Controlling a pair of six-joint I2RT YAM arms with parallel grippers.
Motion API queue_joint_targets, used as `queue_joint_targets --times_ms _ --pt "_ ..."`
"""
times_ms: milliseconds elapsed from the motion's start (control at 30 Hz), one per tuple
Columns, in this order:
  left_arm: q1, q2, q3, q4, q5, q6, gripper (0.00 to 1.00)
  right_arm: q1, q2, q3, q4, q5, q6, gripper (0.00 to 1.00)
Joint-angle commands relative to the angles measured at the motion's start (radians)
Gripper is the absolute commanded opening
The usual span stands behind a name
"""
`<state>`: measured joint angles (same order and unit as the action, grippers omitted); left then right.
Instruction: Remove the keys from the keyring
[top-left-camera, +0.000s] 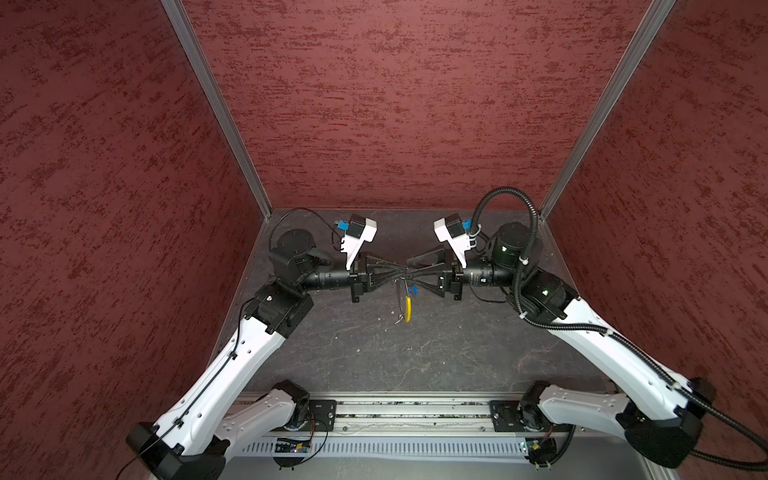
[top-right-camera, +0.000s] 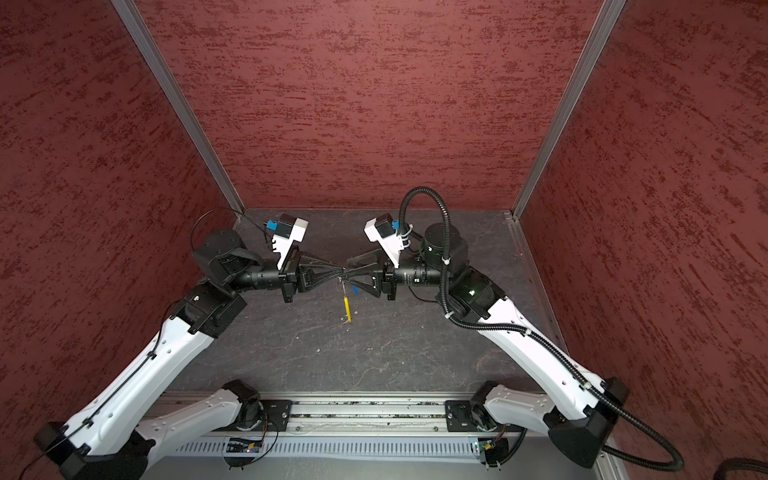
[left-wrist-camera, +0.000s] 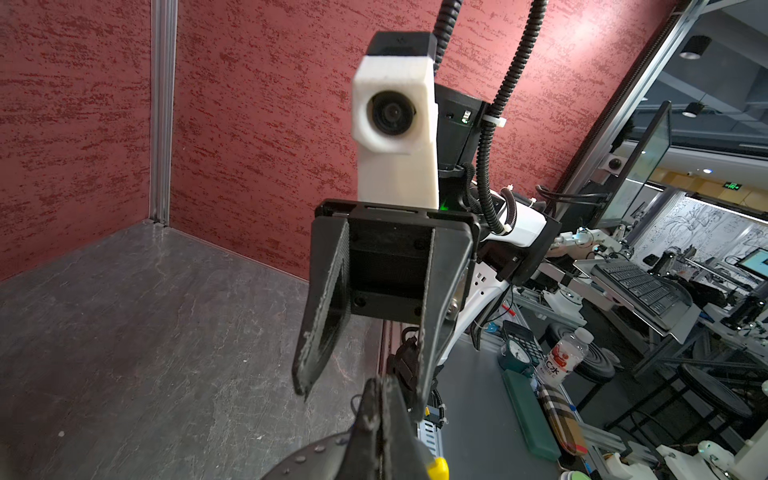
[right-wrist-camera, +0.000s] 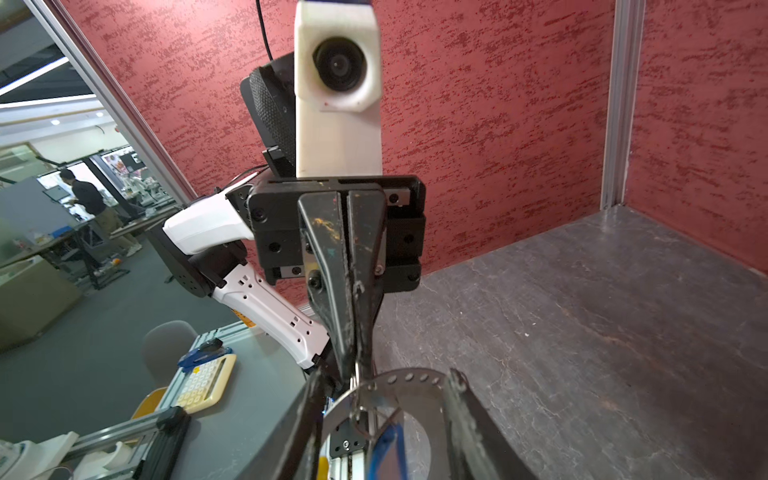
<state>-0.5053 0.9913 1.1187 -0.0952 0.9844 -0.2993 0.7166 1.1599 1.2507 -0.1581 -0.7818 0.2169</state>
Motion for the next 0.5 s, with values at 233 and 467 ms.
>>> queue_joint_targets --times_ms 233,467 --pt "-0.004 -0.051 -0.025 0.087 -0.044 -0.019 0.0 0.004 -0.039 -0.073 0.106 -0.019 0.006 0.52" --pt "-0.004 -0.058 -0.038 0.113 -0.07 -0.032 0.0 0.006 -0.029 -0.083 0.129 -0.049 0.02 0.51"
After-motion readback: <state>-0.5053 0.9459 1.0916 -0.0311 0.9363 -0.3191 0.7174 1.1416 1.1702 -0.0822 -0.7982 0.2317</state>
